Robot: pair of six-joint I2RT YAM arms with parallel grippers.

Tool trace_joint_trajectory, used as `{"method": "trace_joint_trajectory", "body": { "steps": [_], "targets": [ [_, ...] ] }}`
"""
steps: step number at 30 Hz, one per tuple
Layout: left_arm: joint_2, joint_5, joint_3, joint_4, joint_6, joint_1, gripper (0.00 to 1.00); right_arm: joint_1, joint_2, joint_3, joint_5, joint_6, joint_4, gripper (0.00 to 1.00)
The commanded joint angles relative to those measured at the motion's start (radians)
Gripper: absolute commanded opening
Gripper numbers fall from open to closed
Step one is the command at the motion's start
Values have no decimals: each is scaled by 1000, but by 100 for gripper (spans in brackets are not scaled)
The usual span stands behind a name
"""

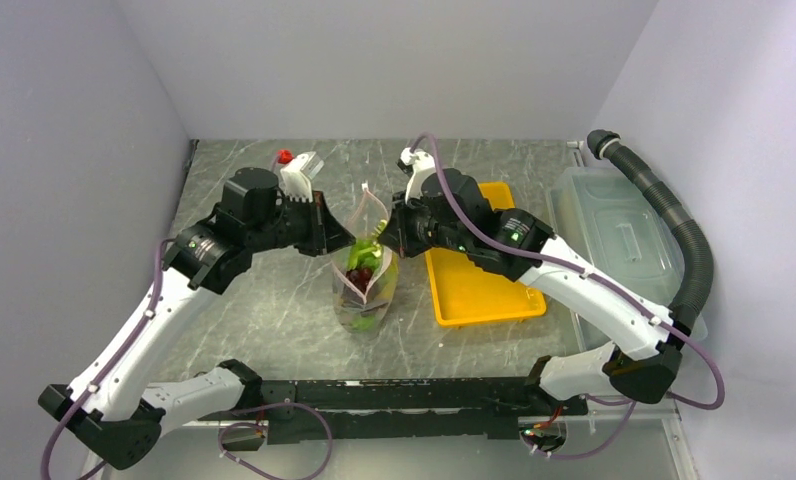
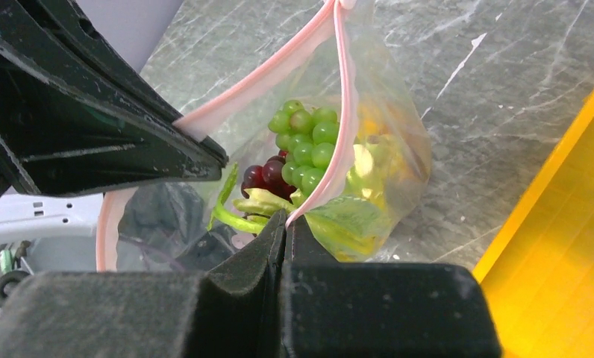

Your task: Place the food in the zip-top bag and seal the zipper

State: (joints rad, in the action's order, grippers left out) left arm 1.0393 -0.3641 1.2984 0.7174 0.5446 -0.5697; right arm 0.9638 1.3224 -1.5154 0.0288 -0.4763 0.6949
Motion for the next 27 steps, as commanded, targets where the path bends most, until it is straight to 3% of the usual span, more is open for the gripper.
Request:
{"method": "trace_joint_trajectory", "body": {
  "steps": [1, 8, 27],
  "targets": [
    [4, -91, 33, -120, 24, 1, 0, 4, 7, 9, 14, -54, -141, 0],
    [2, -79, 43, -98, -1, 1, 0, 6, 17, 4, 25, -57, -133, 1],
    [-26, -36, 134, -8, -108, 1, 0, 4, -11, -110, 241, 42, 54, 42]
  ]
}}
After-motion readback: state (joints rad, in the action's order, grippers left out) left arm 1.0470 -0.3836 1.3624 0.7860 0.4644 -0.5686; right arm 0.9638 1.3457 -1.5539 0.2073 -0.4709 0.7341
